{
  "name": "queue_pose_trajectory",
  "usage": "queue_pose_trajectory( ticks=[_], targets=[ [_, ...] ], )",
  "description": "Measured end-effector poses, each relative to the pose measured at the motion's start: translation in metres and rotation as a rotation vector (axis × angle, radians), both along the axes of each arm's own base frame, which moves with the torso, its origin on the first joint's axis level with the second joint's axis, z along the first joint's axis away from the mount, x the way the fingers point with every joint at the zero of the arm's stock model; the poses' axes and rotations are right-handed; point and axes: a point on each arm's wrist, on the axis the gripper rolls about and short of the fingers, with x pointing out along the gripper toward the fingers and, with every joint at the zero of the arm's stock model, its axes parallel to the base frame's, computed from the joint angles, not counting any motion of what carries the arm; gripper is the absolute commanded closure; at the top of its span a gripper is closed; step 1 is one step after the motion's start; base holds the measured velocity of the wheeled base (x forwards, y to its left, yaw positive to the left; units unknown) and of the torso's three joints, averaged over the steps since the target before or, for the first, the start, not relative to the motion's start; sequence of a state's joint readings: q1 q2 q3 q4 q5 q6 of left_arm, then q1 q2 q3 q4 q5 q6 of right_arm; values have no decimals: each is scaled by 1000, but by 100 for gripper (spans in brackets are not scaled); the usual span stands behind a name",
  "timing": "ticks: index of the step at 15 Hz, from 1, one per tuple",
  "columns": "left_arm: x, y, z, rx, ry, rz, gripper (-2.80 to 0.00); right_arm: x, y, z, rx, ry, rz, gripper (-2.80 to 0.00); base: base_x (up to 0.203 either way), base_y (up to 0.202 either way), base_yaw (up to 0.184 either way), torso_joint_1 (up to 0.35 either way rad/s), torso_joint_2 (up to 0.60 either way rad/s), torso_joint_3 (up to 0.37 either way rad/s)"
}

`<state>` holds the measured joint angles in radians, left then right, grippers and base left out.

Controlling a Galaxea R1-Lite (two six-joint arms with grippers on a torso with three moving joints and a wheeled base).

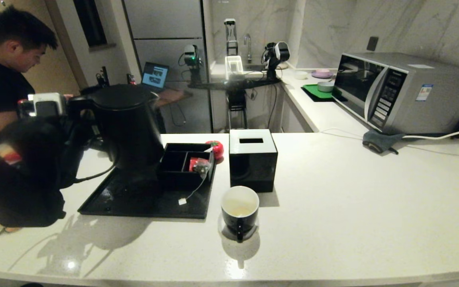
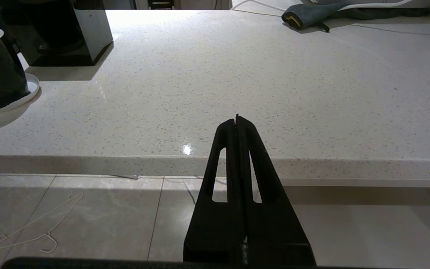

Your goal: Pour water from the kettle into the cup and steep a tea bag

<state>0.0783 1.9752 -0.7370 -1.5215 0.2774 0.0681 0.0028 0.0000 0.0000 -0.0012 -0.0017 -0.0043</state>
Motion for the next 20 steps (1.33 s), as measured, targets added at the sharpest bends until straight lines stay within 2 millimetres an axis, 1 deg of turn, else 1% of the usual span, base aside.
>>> queue_pose_trajectory(
  ticks=[5, 8, 12, 14, 17, 20],
  targets=[
    [2, 33, -18, -65, 29, 90, 0, 0, 0, 0, 0, 0, 0, 0, 0, 0, 0, 0, 0, 0],
    [6, 44, -30, -95, 48, 111, 0, 0, 0, 0, 0, 0, 0, 0, 0, 0, 0, 0, 0, 0],
    [11, 45, -50, -120, 101, 107, 0, 0, 0, 0, 0, 0, 0, 0, 0, 0, 0, 0, 0, 0],
    [12, 41, -57, -133, 115, 95, 0, 0, 0, 0, 0, 0, 0, 0, 0, 0, 0, 0, 0, 0],
    [8, 34, -70, -150, 172, 80, 0, 0, 0, 0, 0, 0, 0, 0, 0, 0, 0, 0, 0, 0],
    [7, 32, -76, -162, 186, 73, 0, 0, 0, 0, 0, 0, 0, 0, 0, 0, 0, 0, 0, 0]
  ],
)
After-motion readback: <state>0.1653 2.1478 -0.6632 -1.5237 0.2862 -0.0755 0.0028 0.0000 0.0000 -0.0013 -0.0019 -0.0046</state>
